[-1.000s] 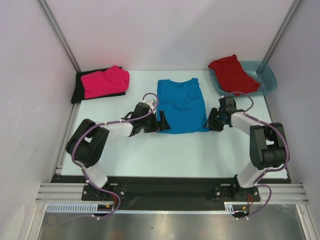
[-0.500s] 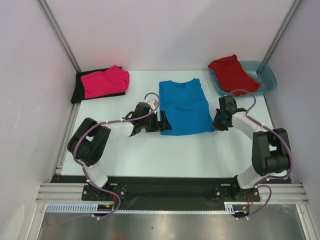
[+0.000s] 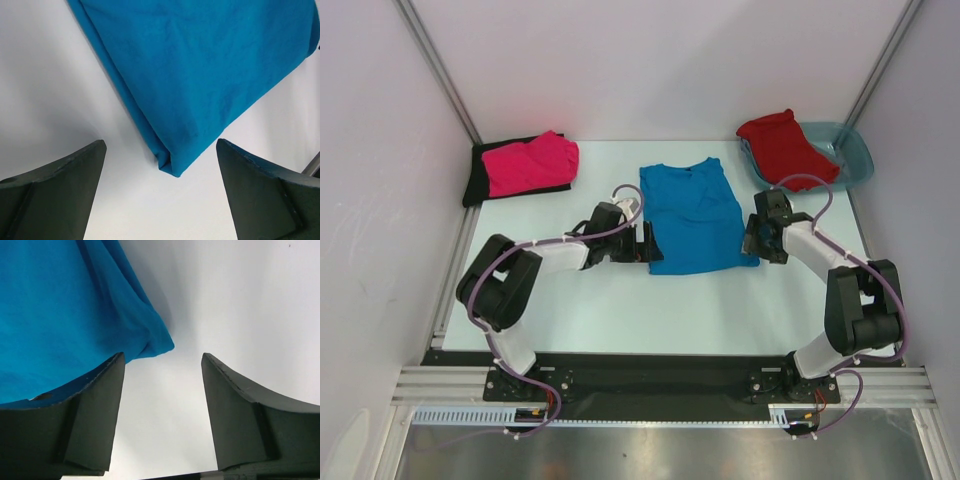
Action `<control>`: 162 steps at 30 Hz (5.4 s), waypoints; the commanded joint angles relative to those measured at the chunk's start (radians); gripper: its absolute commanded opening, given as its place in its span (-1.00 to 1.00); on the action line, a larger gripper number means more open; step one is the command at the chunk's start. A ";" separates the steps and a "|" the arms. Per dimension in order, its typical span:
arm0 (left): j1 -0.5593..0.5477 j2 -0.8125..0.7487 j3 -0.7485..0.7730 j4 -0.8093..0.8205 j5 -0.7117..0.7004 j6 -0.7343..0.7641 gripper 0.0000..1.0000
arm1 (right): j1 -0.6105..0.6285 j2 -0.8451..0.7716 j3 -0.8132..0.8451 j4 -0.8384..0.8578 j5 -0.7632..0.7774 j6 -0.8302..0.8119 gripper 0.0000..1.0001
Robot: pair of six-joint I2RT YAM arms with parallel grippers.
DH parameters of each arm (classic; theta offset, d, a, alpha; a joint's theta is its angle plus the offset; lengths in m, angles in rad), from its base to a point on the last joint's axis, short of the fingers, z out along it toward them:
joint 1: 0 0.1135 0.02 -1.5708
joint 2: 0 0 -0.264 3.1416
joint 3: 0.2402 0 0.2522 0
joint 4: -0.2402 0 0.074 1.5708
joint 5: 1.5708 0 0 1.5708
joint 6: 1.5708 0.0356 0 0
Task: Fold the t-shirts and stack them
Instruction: Fold the tshirt
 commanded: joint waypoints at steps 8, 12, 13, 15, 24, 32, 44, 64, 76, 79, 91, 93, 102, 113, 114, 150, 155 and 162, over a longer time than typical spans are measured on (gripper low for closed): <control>-0.006 0.068 -0.046 0.191 0.132 -0.144 1.00 | -0.029 0.090 0.124 0.109 -0.147 0.010 0.47; -0.006 0.141 -0.037 0.274 0.209 -0.220 1.00 | -0.045 0.148 0.150 0.117 -0.192 0.007 0.46; -0.006 0.153 -0.034 0.282 0.218 -0.231 1.00 | -0.045 0.154 0.153 0.114 -0.193 0.004 0.46; -0.011 0.181 -0.033 0.294 0.232 -0.250 1.00 | -0.045 0.162 0.156 0.114 -0.219 0.000 0.46; -0.028 0.178 -0.049 0.239 0.161 -0.205 -0.39 | -0.049 0.138 0.138 0.105 -0.215 -0.016 0.46; -0.029 0.113 0.015 -0.038 0.074 -0.051 -0.99 | -0.052 0.057 0.107 0.071 -0.204 -0.017 0.46; 0.025 -0.059 0.038 -0.376 -0.066 0.169 -0.99 | -0.051 -0.089 0.020 0.033 -0.242 -0.005 0.49; 0.040 -0.201 0.015 -0.309 -0.012 0.154 1.00 | -0.026 -0.025 -0.087 0.241 -0.547 0.059 0.12; 0.014 -0.041 0.104 -0.039 0.240 0.040 0.99 | -0.022 0.098 -0.060 0.313 -0.656 0.015 -0.45; 0.006 0.001 0.136 -0.034 0.252 0.028 0.99 | -0.022 0.116 -0.052 0.316 -0.666 0.010 -0.45; 0.003 -0.213 0.129 -0.313 -0.156 0.071 1.00 | -0.017 0.118 -0.045 0.283 -0.627 -0.011 -1.00; 0.005 -0.288 0.124 -0.348 -0.262 0.077 1.00 | -0.004 0.081 -0.046 0.251 -0.542 -0.016 -1.00; 0.005 -0.370 0.112 -0.307 -0.216 0.080 1.00 | 0.063 -0.037 -0.040 0.132 -0.284 -0.002 -1.00; -0.038 -0.192 0.098 -0.140 0.025 0.026 1.00 | 0.064 -0.005 -0.032 0.174 -0.204 0.016 -0.30; -0.041 -0.177 0.102 -0.115 0.031 0.020 1.00 | 0.066 0.000 -0.020 0.180 -0.210 0.021 -0.28; -0.061 0.129 0.175 -0.002 0.106 -0.017 1.00 | 0.046 0.158 0.080 0.404 -0.310 -0.065 -0.73; -0.061 0.078 0.141 -0.064 0.002 0.011 1.00 | 0.058 0.070 0.051 0.336 -0.092 -0.048 0.02; -0.061 -0.092 0.037 -0.221 -0.360 0.052 1.00 | 0.033 0.001 0.031 0.180 -0.125 -0.027 0.27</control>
